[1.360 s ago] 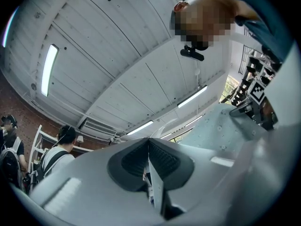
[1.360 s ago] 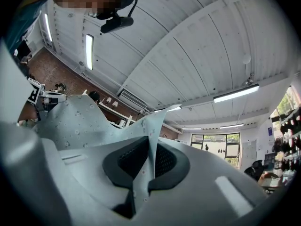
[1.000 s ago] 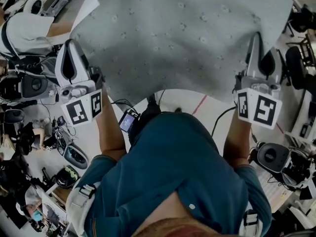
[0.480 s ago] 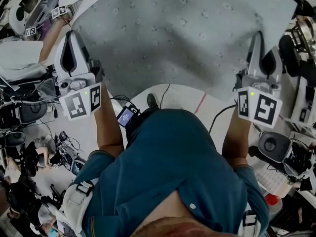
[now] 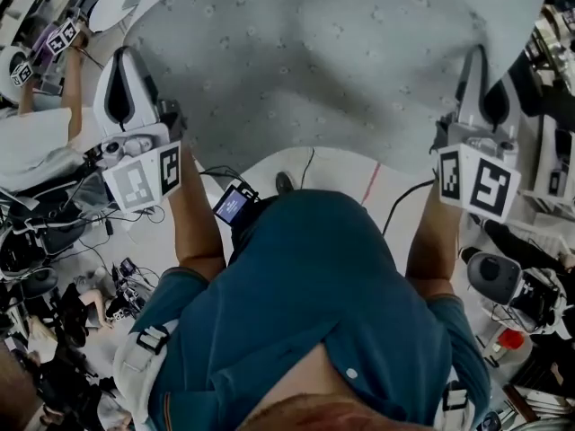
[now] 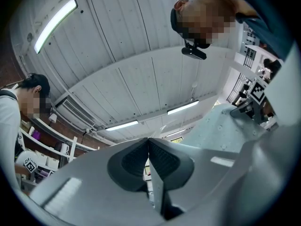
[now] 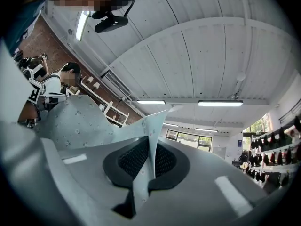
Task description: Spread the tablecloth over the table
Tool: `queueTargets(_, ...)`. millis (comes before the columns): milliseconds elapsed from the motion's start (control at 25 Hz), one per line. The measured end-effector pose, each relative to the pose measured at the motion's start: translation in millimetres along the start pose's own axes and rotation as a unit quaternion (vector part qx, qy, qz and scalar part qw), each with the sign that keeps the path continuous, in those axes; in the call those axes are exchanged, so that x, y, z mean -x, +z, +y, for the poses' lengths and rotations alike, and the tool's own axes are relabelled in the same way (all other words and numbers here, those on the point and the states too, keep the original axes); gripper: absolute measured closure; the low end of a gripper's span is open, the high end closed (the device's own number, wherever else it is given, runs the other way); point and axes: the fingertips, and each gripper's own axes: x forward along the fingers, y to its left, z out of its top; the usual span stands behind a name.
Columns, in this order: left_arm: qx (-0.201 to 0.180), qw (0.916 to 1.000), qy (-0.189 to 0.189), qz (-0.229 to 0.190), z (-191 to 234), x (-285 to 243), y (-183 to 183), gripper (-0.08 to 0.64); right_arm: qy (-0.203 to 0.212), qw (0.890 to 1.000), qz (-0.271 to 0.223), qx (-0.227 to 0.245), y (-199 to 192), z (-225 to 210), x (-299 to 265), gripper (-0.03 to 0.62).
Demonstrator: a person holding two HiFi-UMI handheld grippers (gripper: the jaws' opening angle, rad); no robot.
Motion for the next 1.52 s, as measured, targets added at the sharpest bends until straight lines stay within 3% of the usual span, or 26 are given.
queueTargets(240,0.023,0.9997,-0.008,-0.005,11,-11,-13,0.558,-0.012,1.000,0.006,0.009,5,2,-12,0.578)
queueTargets(560,0.029,0.9996,0.001,0.006,41,-37,-47,0.558,0.003,1.000,0.015,0.015,-4,22,-66,0.578)
queueTargets(1320,-0.011,0.9964,0.053,0.066,66,-42,-102,0.558,0.066,0.997,0.028,-0.014,-67,44,-144,0.578)
queueTargets(1520,-0.022,0.9946,0.065,0.078,45,-64,-109,0.558,0.077,0.996,0.029,-0.023,-90,16,-168,0.577)
